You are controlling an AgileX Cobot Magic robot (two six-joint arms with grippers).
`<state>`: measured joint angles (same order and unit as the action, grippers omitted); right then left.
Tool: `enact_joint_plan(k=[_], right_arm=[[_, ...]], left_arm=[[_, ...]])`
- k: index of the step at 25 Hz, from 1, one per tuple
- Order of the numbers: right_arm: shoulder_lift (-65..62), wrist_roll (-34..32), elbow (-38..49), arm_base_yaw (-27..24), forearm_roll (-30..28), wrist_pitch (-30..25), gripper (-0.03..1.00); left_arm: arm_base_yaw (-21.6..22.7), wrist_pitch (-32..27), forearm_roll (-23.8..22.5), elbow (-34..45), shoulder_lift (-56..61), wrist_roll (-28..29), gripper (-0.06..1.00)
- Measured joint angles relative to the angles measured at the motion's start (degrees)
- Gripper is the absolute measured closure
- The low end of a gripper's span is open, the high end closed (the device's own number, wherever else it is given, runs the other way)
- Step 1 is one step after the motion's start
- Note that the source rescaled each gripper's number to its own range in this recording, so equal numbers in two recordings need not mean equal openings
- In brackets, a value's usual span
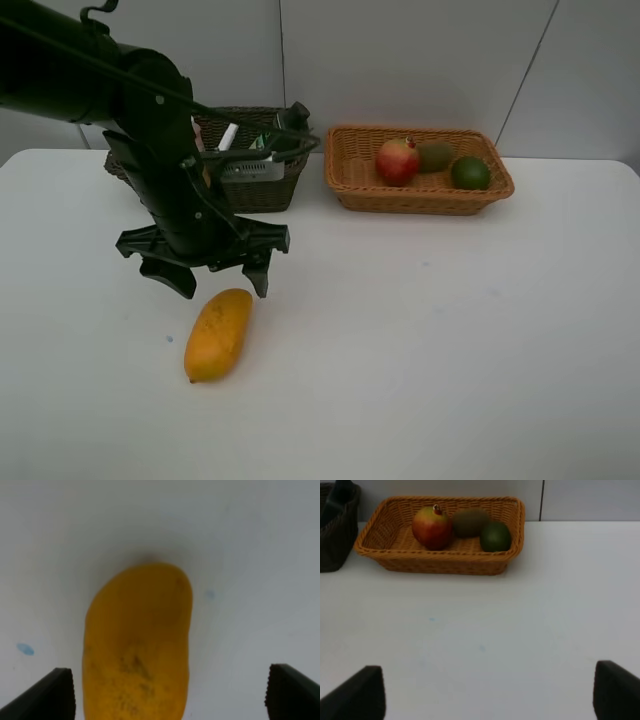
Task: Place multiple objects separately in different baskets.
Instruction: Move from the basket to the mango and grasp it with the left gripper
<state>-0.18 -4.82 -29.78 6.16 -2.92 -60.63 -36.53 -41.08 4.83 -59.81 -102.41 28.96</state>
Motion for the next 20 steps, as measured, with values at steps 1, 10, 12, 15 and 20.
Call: enact_joint_plan(k=[1, 10, 12, 15, 20], right_arm=[[0.0, 0.0, 0.0, 0.0, 0.0, 0.0, -0.03], [0.0, 0.0, 0.0, 0.0, 0.0, 0.0, -0.03], [0.0, 0.0, 0.0, 0.0, 0.0, 0.0, -0.03], [0.0, 0.0, 0.0, 0.0, 0.0, 0.0, -0.03], [0.0, 0.0, 0.0, 0.0, 0.0, 0.0, -0.03]], left_arm=[[0.0, 0.1, 0.0, 0.7, 0.0, 0.1, -0.05], [0.0, 1.5, 0.0, 3.5, 0.0, 0.3, -0.05], [0.0, 1.5, 0.0, 3.9, -0.6, 0.3, -0.05], [0.0, 1.8, 0.5, 3.9, -2.5, 0.4, -0.05], [0.0, 3.0, 0.9, 3.9, -4.0, 0.4, -0.05]])
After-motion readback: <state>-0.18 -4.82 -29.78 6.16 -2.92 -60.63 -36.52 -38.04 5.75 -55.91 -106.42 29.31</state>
